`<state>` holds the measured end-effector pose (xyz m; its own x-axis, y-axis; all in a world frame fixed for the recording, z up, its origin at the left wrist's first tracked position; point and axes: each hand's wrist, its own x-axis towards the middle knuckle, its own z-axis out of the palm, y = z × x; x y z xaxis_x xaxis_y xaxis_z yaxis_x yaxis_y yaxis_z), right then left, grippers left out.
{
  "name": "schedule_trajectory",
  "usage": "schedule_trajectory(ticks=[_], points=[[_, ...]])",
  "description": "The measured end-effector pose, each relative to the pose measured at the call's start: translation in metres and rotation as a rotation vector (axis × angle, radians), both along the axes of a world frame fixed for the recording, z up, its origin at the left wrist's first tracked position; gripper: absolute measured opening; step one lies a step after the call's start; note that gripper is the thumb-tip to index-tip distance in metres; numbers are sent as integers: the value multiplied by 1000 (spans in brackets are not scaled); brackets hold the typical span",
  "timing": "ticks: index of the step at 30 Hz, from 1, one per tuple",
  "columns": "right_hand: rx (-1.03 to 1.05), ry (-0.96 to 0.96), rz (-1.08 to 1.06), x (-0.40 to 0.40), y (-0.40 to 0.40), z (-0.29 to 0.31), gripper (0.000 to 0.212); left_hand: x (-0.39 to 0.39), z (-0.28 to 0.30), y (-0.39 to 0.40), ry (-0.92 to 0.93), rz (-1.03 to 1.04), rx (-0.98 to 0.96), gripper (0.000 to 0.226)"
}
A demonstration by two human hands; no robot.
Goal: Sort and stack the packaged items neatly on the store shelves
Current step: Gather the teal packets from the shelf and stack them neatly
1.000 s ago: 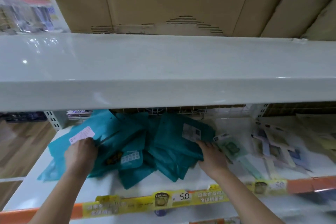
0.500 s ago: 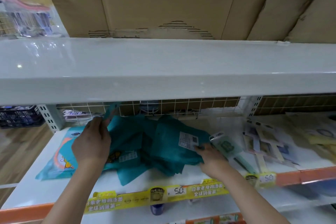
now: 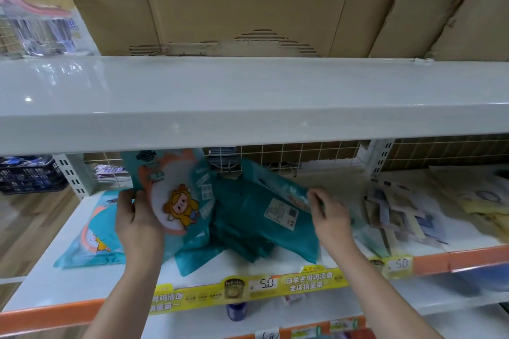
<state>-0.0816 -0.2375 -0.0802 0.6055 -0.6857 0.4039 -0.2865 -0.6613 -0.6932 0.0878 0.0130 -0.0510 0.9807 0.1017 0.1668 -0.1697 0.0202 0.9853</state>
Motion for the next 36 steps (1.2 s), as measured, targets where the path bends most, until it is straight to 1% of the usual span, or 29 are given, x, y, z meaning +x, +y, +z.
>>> schedule_trajectory(ticks=[3,5,7,9,10,12,13,15,16,18,20,23,26,30,34,36], points=[[-70,-175,-187,-2,-3,13,17,4,-8,-4,186,-16,-28,16],[-18,-227,-288,-5,-10,17,18,10,-18,-7,344,-36,16,16],[134,-213,-355,-6,-21,13,19,13,-32,-11,470,-89,68,19],[295,-135,-358,-8,-33,0,19,13,-44,-14,536,-144,126,24],[376,-83,-347,-9,-35,-8,19,12,-49,-15,555,-162,150,32],[559,-46,-307,-14,-34,-23,14,6,-51,-16,592,-195,154,48],[641,-20,-276,-17,-30,-30,13,2,-49,-16,594,-223,155,55],[788,79,-189,-22,-25,-41,30,-5,-48,-17,540,-310,195,64],[863,97,-146,-24,-24,-46,36,-5,-50,-19,501,-347,210,64],[936,88,-89,-28,-21,-49,38,-8,-47,-25,414,-393,204,61],[943,50,-90,-34,-23,-49,35,-9,-42,-32,339,-417,160,51],[948,-66,-128,-44,-31,-38,33,-17,-37,-46,300,-424,75,40],[926,-165,-149,-62,-46,-26,31,-39,-32,-69,271,-440,10,40],[875,-235,-156,-104,-79,-11,26,-81,-27,-107,232,-465,-79,42],[830,-237,-132,-167,-111,-4,27,-137,-30,-156,190,-503,-48,44],[836,-251,-140,-200,-128,-6,25,-168,-32,-184,151,-534,-30,40]])
